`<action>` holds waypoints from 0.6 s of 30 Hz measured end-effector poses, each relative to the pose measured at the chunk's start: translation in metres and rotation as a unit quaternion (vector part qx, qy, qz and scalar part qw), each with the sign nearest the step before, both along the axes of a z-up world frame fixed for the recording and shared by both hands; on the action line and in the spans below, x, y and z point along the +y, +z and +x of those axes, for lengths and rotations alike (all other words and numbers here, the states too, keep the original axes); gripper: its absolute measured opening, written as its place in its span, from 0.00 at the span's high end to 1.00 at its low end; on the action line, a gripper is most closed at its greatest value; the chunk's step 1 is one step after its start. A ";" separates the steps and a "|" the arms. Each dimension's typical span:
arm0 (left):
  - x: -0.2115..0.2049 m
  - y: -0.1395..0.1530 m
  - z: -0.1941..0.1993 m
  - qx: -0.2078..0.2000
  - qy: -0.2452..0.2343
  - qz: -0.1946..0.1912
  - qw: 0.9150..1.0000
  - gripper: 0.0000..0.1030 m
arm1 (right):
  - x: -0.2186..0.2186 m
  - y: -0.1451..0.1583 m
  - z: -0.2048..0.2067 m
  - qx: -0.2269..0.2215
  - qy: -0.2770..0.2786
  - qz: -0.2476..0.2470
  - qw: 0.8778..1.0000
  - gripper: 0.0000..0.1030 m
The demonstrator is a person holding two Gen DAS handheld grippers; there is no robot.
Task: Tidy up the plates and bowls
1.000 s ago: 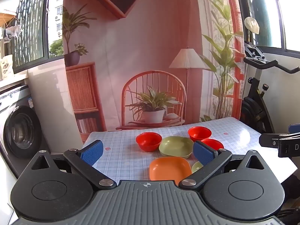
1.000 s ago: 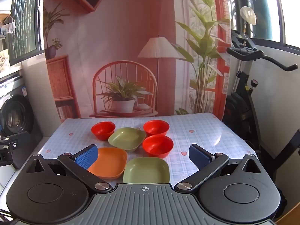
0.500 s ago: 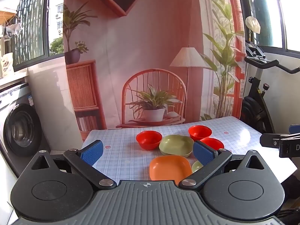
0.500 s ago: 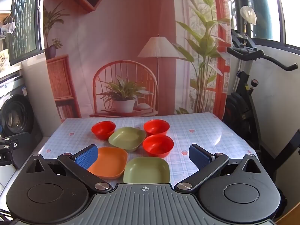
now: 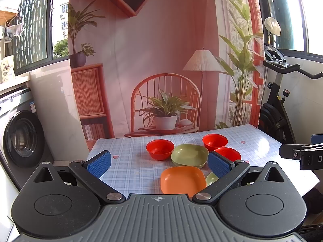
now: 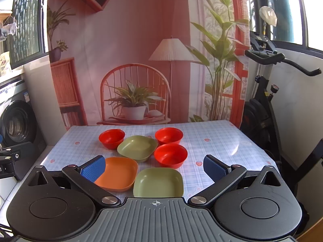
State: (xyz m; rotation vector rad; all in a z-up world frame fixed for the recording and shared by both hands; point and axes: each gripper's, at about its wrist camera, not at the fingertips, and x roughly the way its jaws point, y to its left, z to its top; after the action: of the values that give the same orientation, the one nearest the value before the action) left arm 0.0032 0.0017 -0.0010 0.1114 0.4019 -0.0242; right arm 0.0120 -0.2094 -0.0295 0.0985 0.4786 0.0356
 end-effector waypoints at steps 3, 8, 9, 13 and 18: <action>0.001 0.001 0.000 0.000 0.001 -0.001 1.000 0.00 | -0.001 0.001 0.000 0.000 0.000 0.000 1.000 0.00; 0.001 0.001 0.000 0.000 0.000 -0.001 1.000 0.00 | 0.001 -0.002 0.001 0.002 0.000 0.001 1.000 0.00; 0.001 0.001 0.000 0.001 0.000 -0.001 1.000 0.00 | 0.000 -0.001 0.001 0.002 0.000 0.000 1.000 0.00; 0.001 0.000 0.000 0.001 -0.001 0.000 1.000 0.00 | 0.001 -0.001 0.000 0.002 0.000 0.000 1.000 0.00; 0.001 0.001 0.000 0.001 0.001 -0.002 1.000 0.00 | 0.001 -0.002 0.002 0.001 0.000 0.000 1.000 0.00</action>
State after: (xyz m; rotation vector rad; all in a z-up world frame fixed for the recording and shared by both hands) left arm 0.0034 0.0023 -0.0005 0.1078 0.4043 -0.0237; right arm 0.0137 -0.2084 -0.0313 0.0979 0.4815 0.0361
